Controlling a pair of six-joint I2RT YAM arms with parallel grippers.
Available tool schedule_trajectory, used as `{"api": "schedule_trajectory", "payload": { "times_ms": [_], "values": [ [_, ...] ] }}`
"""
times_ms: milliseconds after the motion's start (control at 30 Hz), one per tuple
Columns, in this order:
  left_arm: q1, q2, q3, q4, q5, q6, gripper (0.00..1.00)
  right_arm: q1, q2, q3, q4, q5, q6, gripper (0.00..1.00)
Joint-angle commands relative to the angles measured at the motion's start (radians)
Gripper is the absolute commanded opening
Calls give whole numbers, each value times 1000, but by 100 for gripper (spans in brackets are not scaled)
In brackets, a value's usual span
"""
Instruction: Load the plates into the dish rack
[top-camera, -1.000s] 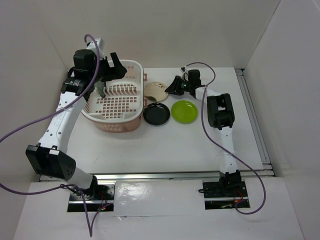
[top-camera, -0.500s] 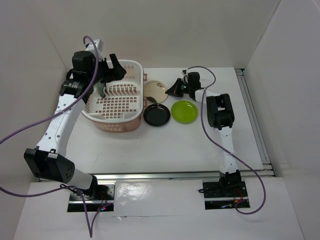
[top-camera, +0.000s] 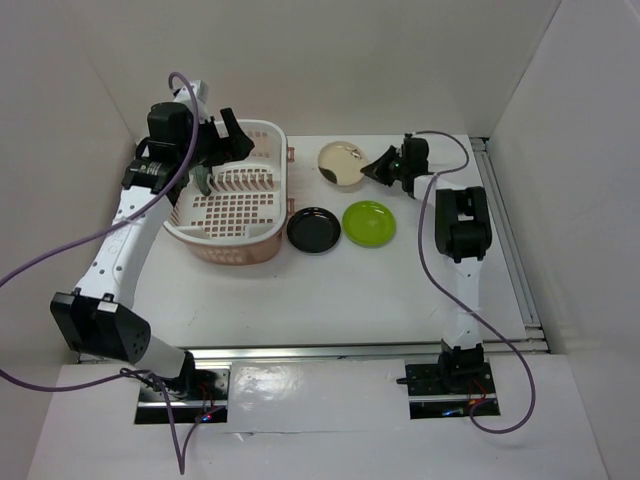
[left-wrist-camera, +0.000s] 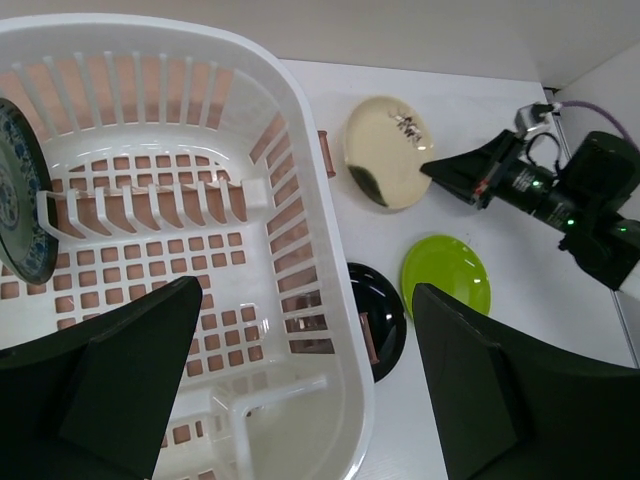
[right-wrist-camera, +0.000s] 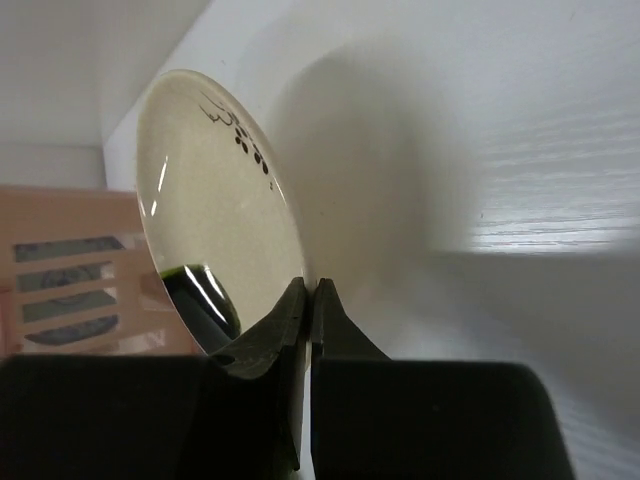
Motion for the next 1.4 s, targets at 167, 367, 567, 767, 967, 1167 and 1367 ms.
{"api": "schedule_trajectory", "payload": {
  "times_ms": [167, 367, 567, 767, 967, 1167, 1367],
  "values": [
    [-53, 95, 101, 34, 58, -13, 100, -4, -368, -76, 95, -28, -96, 0],
    [-74, 167, 153, 75, 182, -31, 100, 37, -491, -79, -27, -268, -283, 0],
    [-93, 235, 206, 100, 234, -62, 100, 97, -589, -118, -109, -317, -364, 0],
    [-93, 266, 216, 132, 310, -84, 95, 97, -601, -118, -141, -337, -384, 0],
    [-93, 266, 189, 163, 331, -84, 35, 97, -619, -129, -45, -435, -309, 0],
    [-93, 275, 170, 172, 372, -93, 36, 97, -629, -162, 75, -478, -197, 0],
    [-93, 284, 179, 172, 385, -93, 0, 107, -629, -171, 95, -478, -187, 0]
  ]
}}
